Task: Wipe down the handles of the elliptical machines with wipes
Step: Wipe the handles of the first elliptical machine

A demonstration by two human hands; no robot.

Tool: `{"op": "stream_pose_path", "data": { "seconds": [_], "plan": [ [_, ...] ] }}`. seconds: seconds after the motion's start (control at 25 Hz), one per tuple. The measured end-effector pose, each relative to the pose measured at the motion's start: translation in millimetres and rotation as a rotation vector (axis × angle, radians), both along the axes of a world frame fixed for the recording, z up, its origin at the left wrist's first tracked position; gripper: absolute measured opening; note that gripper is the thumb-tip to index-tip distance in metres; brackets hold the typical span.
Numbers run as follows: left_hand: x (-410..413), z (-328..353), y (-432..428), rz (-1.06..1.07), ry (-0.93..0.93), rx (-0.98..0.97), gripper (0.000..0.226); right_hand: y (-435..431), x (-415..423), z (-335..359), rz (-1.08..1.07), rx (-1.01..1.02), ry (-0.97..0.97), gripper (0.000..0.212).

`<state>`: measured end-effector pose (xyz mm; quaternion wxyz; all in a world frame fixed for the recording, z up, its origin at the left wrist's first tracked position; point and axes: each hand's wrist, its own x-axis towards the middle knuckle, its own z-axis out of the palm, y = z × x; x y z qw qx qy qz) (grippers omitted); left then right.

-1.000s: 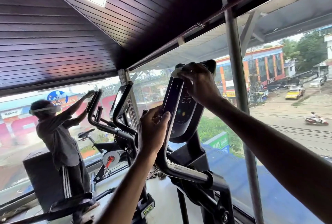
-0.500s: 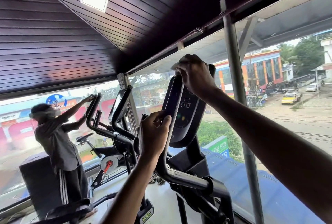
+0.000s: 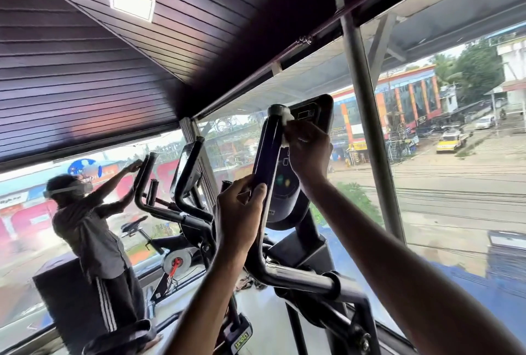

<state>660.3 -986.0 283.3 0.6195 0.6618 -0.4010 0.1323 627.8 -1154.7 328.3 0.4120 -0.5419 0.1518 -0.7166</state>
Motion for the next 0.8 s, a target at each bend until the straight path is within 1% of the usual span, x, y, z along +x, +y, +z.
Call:
{"op": "stream_pose_path", "data": {
  "seconds": [0.08,0.24,0.32,0.4,0.52,0.68,0.8],
  "plan": [
    [-1,-2,3,-0.009,-0.013,0.015,0.033,2,-1,-5,0.017,-0.022,0.014,0.009],
    [-4,-4,11,-0.009,-0.030,0.039,0.029,17,-5,-8,-0.020,0.028,0.038,0.011],
    [-4,-11,19,-0.012,-0.009,0.036,0.026,34,-7,-31,0.014,0.024,0.037,0.012],
    [-4,-21,29,-0.013,0.025,0.031,0.018,56,-14,-62,0.108,0.045,0.050,0.013],
    [-4,-37,44,-0.035,0.058,0.073,0.019,89,-22,-100,0.223,0.081,0.035,0.011],
    [-9,-53,57,-0.093,0.082,0.089,0.021,126,-29,-144,0.221,0.051,0.050,0.011],
    [-14,-68,62,-0.097,0.086,0.071,0.022,147,-38,-177,0.143,-0.061,0.117,0.012]
  ]
}}
